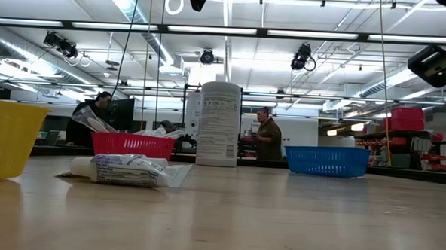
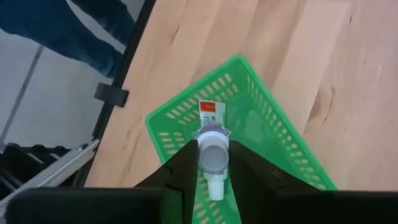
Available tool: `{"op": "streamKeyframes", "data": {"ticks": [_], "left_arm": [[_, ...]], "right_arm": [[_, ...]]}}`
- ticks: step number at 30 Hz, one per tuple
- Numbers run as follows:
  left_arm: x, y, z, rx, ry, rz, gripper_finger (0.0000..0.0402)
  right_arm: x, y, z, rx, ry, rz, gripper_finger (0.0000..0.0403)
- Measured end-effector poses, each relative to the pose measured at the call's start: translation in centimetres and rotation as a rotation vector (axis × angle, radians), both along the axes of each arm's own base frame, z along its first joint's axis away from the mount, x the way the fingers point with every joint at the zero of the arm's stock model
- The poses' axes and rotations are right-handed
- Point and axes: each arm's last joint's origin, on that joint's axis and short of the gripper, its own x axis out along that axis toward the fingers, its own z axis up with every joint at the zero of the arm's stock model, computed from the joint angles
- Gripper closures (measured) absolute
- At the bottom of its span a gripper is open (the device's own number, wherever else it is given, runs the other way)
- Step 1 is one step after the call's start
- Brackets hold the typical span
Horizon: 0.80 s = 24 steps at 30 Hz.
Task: Pick & Place Travel size toiletries
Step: Put the white toothpaste into the green basket
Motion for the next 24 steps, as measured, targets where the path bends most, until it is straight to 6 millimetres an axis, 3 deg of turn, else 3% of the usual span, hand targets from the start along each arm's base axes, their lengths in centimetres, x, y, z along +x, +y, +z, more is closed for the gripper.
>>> {"op": "streamKeyframes", "data": {"ticks": [15, 24], "left_arm": [[0.0, 0.1, 0.0, 0.028, 0.000, 0.015, 0.0248], [0.0, 0.0, 0.0, 0.039, 0.000, 0.002, 0.0248]], "right_arm": [[0.1, 0.1, -0.2, 0.008, -0.025, 0.003, 0.0186], [1.1, 0.3, 0.5, 0.034, -0.140, -0.072, 0.0182]]}}
